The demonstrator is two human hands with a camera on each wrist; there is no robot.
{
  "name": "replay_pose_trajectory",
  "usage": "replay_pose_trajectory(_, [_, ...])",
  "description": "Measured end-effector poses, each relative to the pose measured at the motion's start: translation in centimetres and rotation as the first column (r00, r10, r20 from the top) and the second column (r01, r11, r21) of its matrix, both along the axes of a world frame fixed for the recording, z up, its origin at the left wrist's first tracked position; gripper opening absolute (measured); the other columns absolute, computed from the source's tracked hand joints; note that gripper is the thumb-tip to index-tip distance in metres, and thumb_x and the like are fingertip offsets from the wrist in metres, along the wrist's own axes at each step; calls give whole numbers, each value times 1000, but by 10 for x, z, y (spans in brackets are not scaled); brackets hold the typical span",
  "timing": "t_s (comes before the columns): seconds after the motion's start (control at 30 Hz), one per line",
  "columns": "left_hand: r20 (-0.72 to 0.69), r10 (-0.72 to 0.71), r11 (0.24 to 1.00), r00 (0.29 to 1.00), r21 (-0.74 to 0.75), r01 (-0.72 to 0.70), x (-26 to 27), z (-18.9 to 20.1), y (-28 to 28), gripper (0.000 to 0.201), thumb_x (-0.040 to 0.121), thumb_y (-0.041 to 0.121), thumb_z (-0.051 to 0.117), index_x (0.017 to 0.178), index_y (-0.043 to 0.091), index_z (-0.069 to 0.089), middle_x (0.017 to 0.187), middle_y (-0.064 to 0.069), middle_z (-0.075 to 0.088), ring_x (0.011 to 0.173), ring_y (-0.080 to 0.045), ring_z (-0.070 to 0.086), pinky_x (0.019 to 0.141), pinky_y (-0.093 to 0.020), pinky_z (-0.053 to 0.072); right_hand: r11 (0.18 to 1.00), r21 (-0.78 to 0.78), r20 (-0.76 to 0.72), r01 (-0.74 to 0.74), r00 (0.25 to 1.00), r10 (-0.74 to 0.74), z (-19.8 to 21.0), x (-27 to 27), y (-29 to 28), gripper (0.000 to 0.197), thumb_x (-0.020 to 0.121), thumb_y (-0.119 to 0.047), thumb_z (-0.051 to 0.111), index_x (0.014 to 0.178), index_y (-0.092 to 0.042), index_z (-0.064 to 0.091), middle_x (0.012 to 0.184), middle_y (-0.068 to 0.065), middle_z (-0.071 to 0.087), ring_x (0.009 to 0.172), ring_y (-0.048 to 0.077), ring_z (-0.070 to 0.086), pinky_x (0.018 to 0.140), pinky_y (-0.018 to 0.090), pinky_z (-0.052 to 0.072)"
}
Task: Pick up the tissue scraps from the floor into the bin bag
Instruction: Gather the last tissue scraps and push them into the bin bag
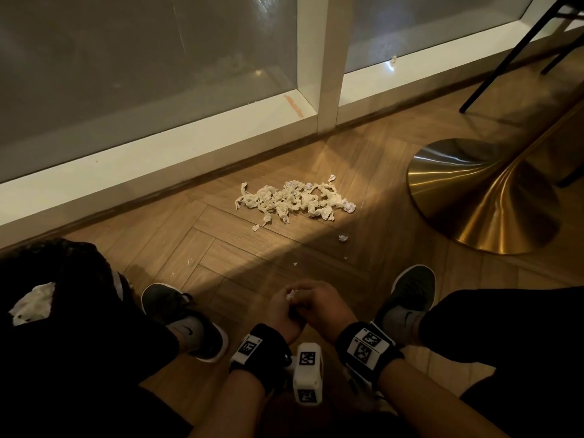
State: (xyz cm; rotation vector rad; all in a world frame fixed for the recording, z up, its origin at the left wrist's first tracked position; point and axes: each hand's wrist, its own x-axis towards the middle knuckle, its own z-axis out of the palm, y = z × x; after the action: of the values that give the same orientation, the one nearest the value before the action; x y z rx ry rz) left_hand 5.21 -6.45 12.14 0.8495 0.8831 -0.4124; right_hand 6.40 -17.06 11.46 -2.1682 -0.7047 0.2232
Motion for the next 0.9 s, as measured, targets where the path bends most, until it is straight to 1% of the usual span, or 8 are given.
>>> replay_pose_trajectory(0.1, [-3, 3, 1000, 1000, -31, -3, 1, -1, -5, 45, 103, 32, 30, 91, 3, 61, 77, -14, 67, 78, -22, 63, 65, -29, 51, 997, -30, -54, 64, 996, -66, -3, -1, -1, 8, 80, -12, 70, 87, -16, 72, 94, -1, 61, 83, 17, 60, 74, 36, 51])
replay_pose_trajectory(0.2, [-19, -64, 988, 998, 139, 66, -2, -3, -4, 37, 103, 26, 37, 85, 6, 62, 74, -12, 63, 61, -18, 64, 46, -21, 49, 989, -146, 116, 14, 993, 3, 0, -3, -2, 7, 77, -19, 69, 80, -24, 73, 95, -10, 62, 90, 11, 53, 83, 32, 43])
replay_pose_trajectory(0.27, [-47, -88, 976, 995, 196, 96, 0, -7, 1, 34, 99, 32, 45, 91, 5, 65, 79, -13, 66, 68, -24, 63, 51, -25, 49, 969, -241, 159, -59, 982, 100, 6, 1, -4, 10, 82, -30, 63, 81, -28, 73, 109, -10, 57, 102, 12, 44, 89, 36, 40])
replay_pose_trajectory(0.37, [-72, -175, 944, 982, 272, 188, 9, -9, 12, 37, 95, 39, 47, 76, 12, 61, 60, -7, 56, 47, -17, 48, 46, -22, 34, 950, -273, -5, -148, 988, 153, 15, 9, -8, 16, 89, -39, 57, 90, -31, 71, 132, -8, 40, 118, 14, 34, 98, 34, 35])
replay_pose_trajectory(0.43, [-78, -142, 939, 987, 304, 159, 18, -8, 24, 42, 97, 39, 44, 61, 17, 48, 45, 2, 40, 33, -10, 30, 39, -16, 20, 995, -86, -122, -57, 991, 46, 21, 12, -10, 10, 88, -35, 62, 92, -33, 71, 133, -12, 40, 118, 10, 39, 99, 30, 35])
replay_pose_trajectory(0.53, [-92, -65, 926, 994, 364, 95, 22, -13, 48, 42, 99, 34, 41, 60, 18, 40, 49, 3, 35, 29, -8, 27, 34, -13, 18, 988, 37, -296, 152, 946, -134, 26, 25, -15, 23, 84, -22, 69, 107, -21, 68, 114, -26, 51, 107, -8, 45, 98, 25, 42])
replay_pose_trajectory(0.7, [-47, 47, 841, 998, 540, -14, 27, -2, 88, 31, 93, 23, 44, 62, 16, 42, 57, 0, 38, 47, -16, 33, 45, -21, 25, 947, -124, -366, 296, 873, -321, 19, 49, -28, 14, 90, -20, 62, 100, -17, 72, 109, -7, 54, 103, 9, 52, 79, 14, 39])
replay_pose_trajectory(0.9, [90, 29, 740, 995, 667, -82, 56, 43, 181, 42, 92, 17, 42, 50, 14, 35, 34, 4, 31, 27, -15, 26, 36, -14, 20, 887, -428, -459, 170, 805, -376, -25, 38, -40, 17, 90, -16, 62, 104, -13, 71, 102, -2, 60, 95, 8, 51, 84, 21, 40])
